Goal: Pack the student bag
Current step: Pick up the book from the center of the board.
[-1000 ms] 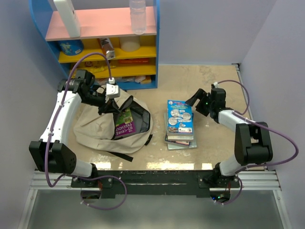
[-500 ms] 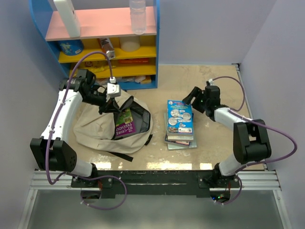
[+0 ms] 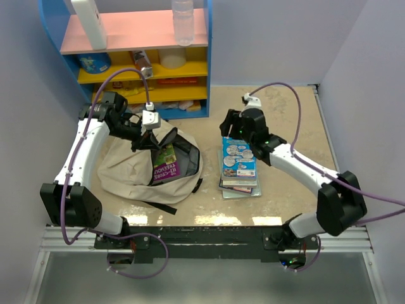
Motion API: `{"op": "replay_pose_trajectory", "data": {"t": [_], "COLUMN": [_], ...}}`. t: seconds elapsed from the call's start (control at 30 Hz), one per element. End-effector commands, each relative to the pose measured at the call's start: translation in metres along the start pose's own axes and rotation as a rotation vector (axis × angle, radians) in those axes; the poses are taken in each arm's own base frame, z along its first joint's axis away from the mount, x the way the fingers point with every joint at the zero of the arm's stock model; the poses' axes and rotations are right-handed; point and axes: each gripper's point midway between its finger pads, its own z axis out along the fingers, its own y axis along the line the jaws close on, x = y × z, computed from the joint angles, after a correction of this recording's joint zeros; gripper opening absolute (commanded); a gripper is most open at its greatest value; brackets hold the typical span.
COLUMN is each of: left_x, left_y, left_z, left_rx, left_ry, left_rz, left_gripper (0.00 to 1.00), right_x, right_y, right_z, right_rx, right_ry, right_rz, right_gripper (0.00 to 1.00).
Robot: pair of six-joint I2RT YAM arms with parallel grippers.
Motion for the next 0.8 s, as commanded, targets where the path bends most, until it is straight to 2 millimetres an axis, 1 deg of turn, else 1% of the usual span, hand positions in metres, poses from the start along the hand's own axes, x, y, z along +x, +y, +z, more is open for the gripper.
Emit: {"op": "replay_pose_trajectory", "data": {"t": [0.0, 0.03, 0.07, 0.17, 0.3, 0.33, 0.43, 0.47, 0.5, 0.57, 0.6, 0.67, 0.77], "left_x": [-0.020, -0.020, -0.020, -0.019, -0.015, -0.014, -0.013, -0.013, -0.013, -0.013, -0.013, -0.014, -0.014], "left_y": [-0.002, -0.002, -0.003, -0.004, -0.006, -0.007, -0.007, -0.007, -0.007, -0.007, -0.007, -0.007, -0.006], "left_z": [-0.002, -0.003, -0.003, -0.003, -0.002, -0.002, -0.002, -0.002, -0.003, -0.003, -0.002, -0.003, -0.003], "left_rx": [0.005, 0.003, 0.003, 0.003, 0.002, 0.002, 0.002, 0.002, 0.000, 0.000, 0.001, -0.001, 0.000], "left_ry": [-0.067, -0.066, -0.066, -0.065, -0.052, -0.050, -0.049, -0.047, -0.048, -0.048, -0.047, -0.048, -0.049], "left_rz": [0.051, 0.052, 0.052, 0.054, 0.059, 0.060, 0.061, 0.061, 0.066, 0.066, 0.066, 0.070, 0.068], "left_gripper": [0.00, 0.00, 0.00, 0.00, 0.00, 0.00, 0.00, 0.00, 0.00, 0.00, 0.00, 0.00, 0.00], "right_x": [0.014, 0.023, 0.033, 0.053, 0.060, 0.064, 0.070, 0.066, 0.074, 0.078, 0.078, 0.082, 0.088], "right_y": [0.031, 0.042, 0.043, 0.052, 0.062, 0.060, 0.053, 0.049, 0.041, 0.036, 0.029, 0.023, 0.016], "right_z": [0.012, 0.013, 0.019, 0.027, 0.032, 0.033, 0.038, 0.040, 0.039, 0.038, 0.038, 0.036, 0.034], "right_rx": [-0.061, -0.090, -0.088, -0.119, -0.137, -0.121, -0.081, -0.058, -0.022, -0.002, 0.030, 0.060, 0.088], "right_ry": [0.030, 0.048, 0.074, 0.125, 0.143, 0.161, 0.177, 0.162, 0.188, 0.202, 0.196, 0.208, 0.227], "right_rz": [-0.070, -0.072, -0.071, -0.062, -0.070, -0.078, -0.084, -0.081, -0.091, -0.088, -0.091, -0.095, -0.100], "right_gripper": [0.62, 0.61, 0.61, 0.59, 0.58, 0.58, 0.58, 0.57, 0.57, 0.56, 0.56, 0.57, 0.57]}}
